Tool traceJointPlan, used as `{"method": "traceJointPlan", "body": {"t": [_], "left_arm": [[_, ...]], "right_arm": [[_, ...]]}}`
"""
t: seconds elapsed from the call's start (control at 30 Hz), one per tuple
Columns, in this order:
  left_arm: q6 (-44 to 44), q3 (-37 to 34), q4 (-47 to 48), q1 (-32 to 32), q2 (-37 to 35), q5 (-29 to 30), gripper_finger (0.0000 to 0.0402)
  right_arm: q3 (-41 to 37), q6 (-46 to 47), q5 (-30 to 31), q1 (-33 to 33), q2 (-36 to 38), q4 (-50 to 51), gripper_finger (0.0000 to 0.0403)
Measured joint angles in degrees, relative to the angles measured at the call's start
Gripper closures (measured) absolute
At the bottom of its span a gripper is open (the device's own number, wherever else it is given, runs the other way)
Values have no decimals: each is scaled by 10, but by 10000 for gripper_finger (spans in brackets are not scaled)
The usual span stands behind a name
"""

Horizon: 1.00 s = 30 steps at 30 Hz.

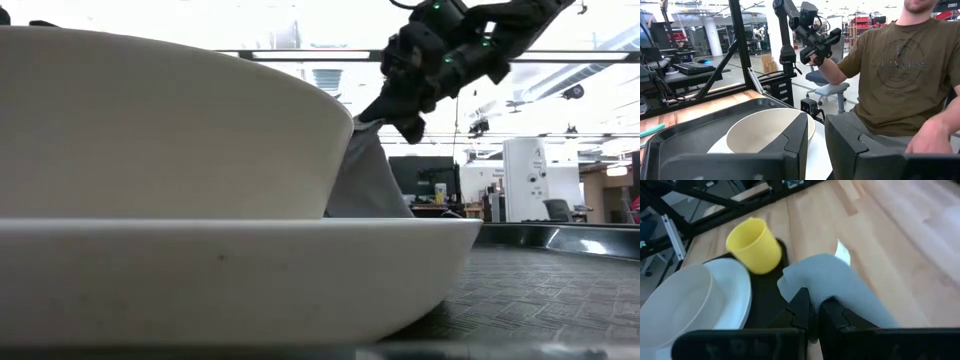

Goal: Set up tray
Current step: Put the gray napkin on the black serving tray to the right of the white plate

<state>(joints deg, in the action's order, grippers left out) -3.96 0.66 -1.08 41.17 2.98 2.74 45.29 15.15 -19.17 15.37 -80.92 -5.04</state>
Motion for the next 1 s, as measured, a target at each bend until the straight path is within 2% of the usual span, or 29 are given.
{"method": "traceJointPlan", "body": {"t": [0.1,0.43,0.53,0.73,1.0], "left_arm": [[0,0,0,0,0,0,354],[0,0,0,0,0,0,354],[0,0,0,0,0,1,354],[0,0,0,0,0,1,354],[0,0,0,0,0,1,354]], "right_arm": [[-24,17,4,-19,22,0,394],[-96,90,132,-133,95,-7,394],[-120,119,164,-169,100,-21,394],[-167,180,178,-225,99,-87,394],[-196,243,251,-305,97,-89,394]]}}
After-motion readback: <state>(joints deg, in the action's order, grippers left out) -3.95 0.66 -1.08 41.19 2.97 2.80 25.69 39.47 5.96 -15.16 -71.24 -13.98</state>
